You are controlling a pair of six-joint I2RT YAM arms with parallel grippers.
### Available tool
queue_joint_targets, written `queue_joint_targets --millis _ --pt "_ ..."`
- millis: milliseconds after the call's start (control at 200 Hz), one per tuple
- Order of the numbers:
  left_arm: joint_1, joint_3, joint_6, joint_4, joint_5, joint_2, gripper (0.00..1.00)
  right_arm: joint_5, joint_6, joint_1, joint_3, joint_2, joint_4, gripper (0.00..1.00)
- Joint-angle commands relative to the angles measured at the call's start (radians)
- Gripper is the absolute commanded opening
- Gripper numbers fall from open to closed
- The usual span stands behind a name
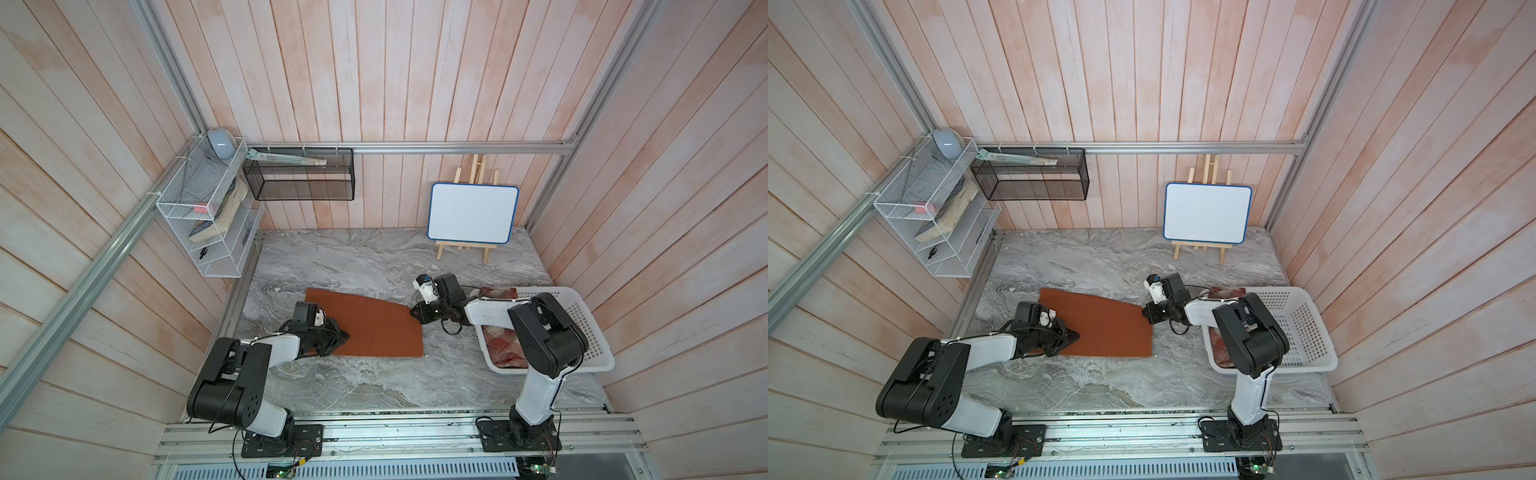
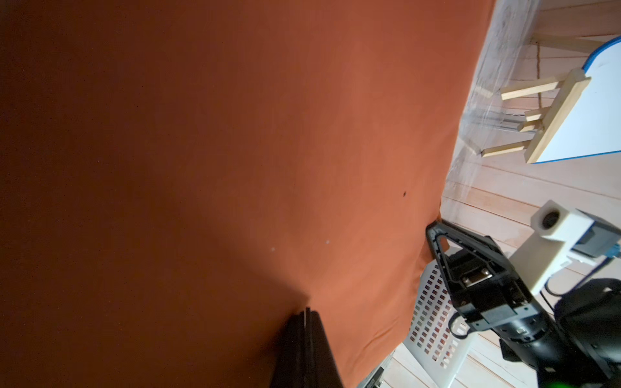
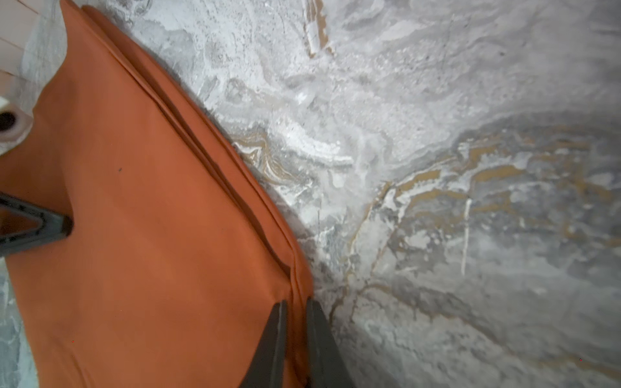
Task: Roll up the skirts
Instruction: Roll the skirt at the center of the board.
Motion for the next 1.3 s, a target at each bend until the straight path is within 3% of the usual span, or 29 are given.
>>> queue_joint_targets --millis 0,185,325,460,565,630,780,915,955,1070,1135,1295 --pt "0.023 0.053 0.100 -0.079 -0.022 0.029 0.00 0.061 0.029 0.000 -0.050 -0.061 -0.080 0.07" --pt "0.032 0.115 0.131 -0.105 -0.018 0.054 0.00 0.044 0.153 0.007 -0.120 -0.177 -0.070 0.03" --pt "0.011 0.153 0.139 -0.124 -0.006 0.064 0.00 0.099 0.216 0.074 -0.072 -0.181 -0.131 0.02" --pt "-0.082 0.210 0.143 -0.190 -0.047 0.026 0.00 0.123 0.259 0.109 -0.043 -0.174 -0.148 0.04" --pt "-0.172 0.220 0.079 -0.175 -0.072 -0.020 0.00 0.132 0.266 0.114 -0.017 -0.167 -0.181 0.05" --pt "-0.243 0.217 0.021 -0.117 -0.076 -0.021 0.00 0.153 0.285 0.115 -0.020 -0.179 -0.174 0.14" --pt "-0.365 0.177 -0.125 0.116 -0.076 0.016 0.00 0.127 0.284 0.116 -0.018 -0.152 -0.165 0.15" --pt "-0.451 0.198 -0.126 0.138 -0.102 0.067 0.00 0.105 0.253 0.115 -0.021 -0.125 -0.171 0.28" --pt "-0.465 0.209 -0.116 0.115 -0.122 0.080 0.00 0.117 0.241 0.115 -0.030 -0.131 -0.172 0.34" --pt "-0.473 0.213 -0.118 0.113 -0.125 0.135 0.00 0.162 0.209 0.110 -0.046 -0.139 -0.195 0.38" --pt "-0.481 0.213 -0.127 0.136 -0.110 0.167 0.00 0.196 0.196 0.108 -0.058 -0.142 -0.195 0.47" --pt "-0.490 0.204 -0.151 0.166 -0.085 0.224 0.00 0.275 0.160 0.099 -0.070 -0.121 -0.221 0.47"
